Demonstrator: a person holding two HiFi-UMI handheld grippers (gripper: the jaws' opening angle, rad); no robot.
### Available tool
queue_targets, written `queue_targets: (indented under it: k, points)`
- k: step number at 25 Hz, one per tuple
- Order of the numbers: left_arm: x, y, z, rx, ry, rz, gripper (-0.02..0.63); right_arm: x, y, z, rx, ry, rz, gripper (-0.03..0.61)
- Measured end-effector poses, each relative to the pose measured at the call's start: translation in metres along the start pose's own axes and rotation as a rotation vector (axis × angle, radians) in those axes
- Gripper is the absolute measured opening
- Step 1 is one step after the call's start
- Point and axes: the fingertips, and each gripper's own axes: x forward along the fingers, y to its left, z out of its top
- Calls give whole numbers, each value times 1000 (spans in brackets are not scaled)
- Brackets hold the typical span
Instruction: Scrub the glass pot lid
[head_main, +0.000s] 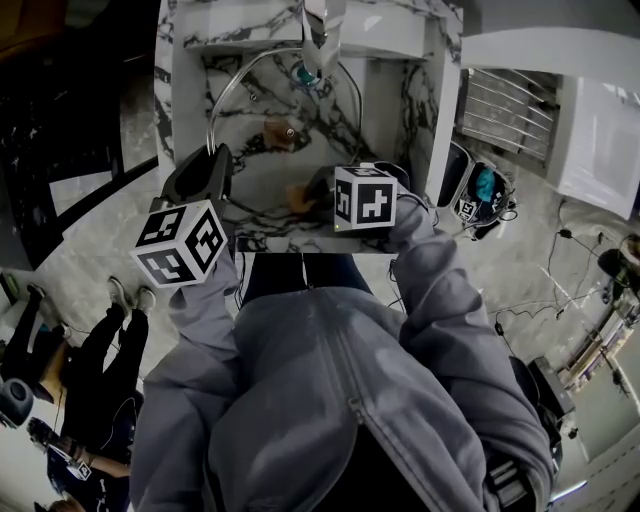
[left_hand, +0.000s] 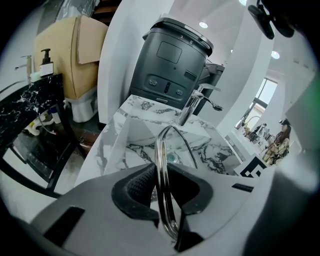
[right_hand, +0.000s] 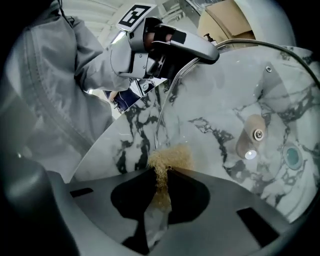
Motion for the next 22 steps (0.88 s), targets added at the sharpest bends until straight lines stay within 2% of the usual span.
queue_targets:
  k: [2, 5, 10, 12, 17, 19, 22]
  points:
    - [-1, 0, 1, 5, 3, -3, 80, -8, -1, 3, -5, -18, -20, 57]
    - [-3, 1, 2, 5, -1, -1, 80, -30, -11, 15, 7, -94, -105, 57]
    - [-10, 4, 7, -1, -6, 3, 80, -84, -39, 45, 44, -289, -303, 57]
    - [-13, 6, 9, -2, -8, 6, 80, -108, -59, 50, 66, -319, -433, 57]
    - [-19, 10, 15, 1, -16, 14, 80, -170, -123, 38, 100, -321, -856, 57]
    - [-20, 12, 16, 1, -18, 16, 80, -179, -140, 31, 68, -252, -955, 57]
    - [-20, 12, 17, -3, -16, 15, 80, -172, -159, 27, 4, -144, -1005, 57]
